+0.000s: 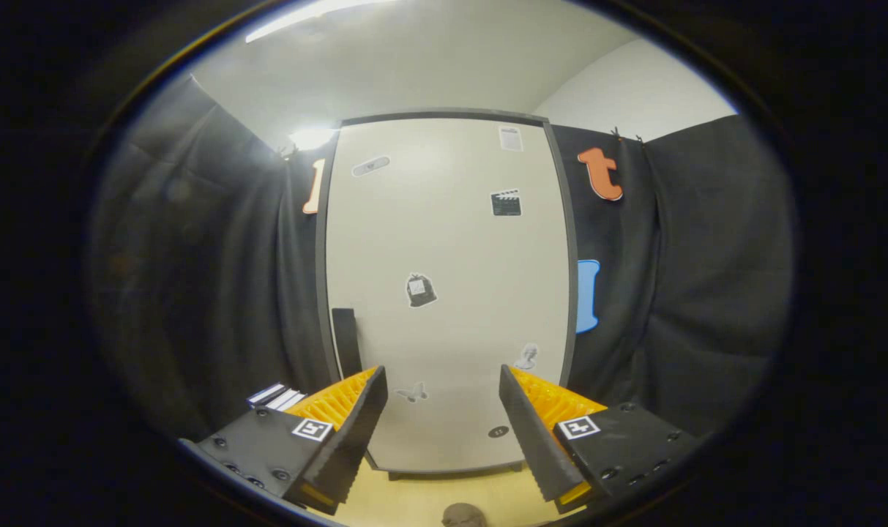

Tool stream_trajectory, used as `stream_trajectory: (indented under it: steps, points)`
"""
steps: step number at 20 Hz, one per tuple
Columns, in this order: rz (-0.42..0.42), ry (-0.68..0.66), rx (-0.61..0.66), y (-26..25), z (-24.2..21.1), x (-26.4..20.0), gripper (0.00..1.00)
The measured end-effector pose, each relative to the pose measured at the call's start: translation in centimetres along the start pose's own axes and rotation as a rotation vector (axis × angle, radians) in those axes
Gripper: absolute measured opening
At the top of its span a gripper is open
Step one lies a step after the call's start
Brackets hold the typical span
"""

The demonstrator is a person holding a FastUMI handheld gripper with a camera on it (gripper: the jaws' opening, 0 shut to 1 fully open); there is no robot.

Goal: Open the shoe cabinet door, grab the shoes and put them into the shoe cabinet, then close the shoe cabinet door.

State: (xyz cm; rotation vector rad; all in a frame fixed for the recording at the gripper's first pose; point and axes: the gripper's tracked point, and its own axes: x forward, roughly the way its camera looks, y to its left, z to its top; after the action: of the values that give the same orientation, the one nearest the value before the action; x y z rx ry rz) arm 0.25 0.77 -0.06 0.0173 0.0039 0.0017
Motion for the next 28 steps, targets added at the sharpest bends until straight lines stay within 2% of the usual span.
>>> stream_trajectory:
  steps: [13,28]
  points:
    - [0.010,0.007,0.005,3.1,-0.6,1.6,0.95]
    - [0.043,0.028,0.039,11.8,-3.7,11.2,0.95]
